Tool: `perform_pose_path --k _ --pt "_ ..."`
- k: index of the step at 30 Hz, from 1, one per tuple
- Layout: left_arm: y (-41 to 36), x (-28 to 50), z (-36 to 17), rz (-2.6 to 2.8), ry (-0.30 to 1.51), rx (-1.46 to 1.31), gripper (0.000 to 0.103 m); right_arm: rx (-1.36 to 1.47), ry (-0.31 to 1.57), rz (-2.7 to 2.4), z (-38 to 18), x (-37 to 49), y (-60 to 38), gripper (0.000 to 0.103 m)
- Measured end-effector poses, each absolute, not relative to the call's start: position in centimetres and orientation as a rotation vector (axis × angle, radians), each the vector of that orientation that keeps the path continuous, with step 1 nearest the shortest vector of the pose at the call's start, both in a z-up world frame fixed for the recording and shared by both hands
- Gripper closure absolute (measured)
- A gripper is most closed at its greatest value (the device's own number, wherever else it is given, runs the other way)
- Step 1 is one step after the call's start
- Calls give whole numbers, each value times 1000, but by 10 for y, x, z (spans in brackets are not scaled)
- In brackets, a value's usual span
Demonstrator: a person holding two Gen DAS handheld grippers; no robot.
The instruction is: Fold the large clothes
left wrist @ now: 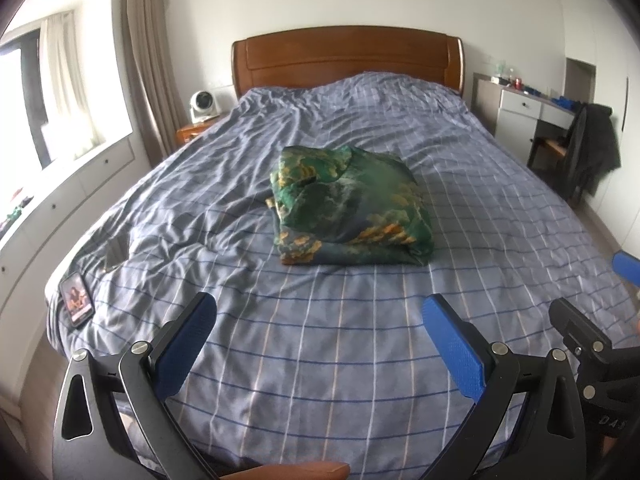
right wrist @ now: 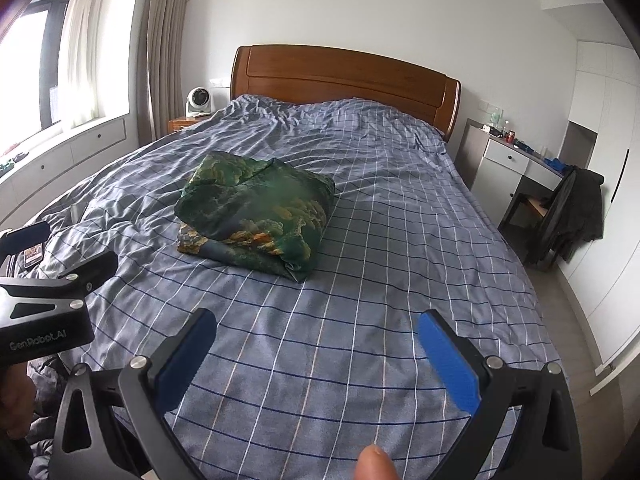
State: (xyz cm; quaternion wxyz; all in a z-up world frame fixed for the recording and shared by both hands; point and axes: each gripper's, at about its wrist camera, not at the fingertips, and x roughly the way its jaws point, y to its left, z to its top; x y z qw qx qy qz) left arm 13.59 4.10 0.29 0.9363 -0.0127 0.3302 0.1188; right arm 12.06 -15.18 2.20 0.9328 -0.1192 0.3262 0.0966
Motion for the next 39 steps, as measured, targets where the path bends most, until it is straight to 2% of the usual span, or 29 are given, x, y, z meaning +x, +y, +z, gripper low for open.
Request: perform_pose_path --k 39 --pt "42 139 -3 248 684 -46 0 -243 681 191 21 122 -156 0"
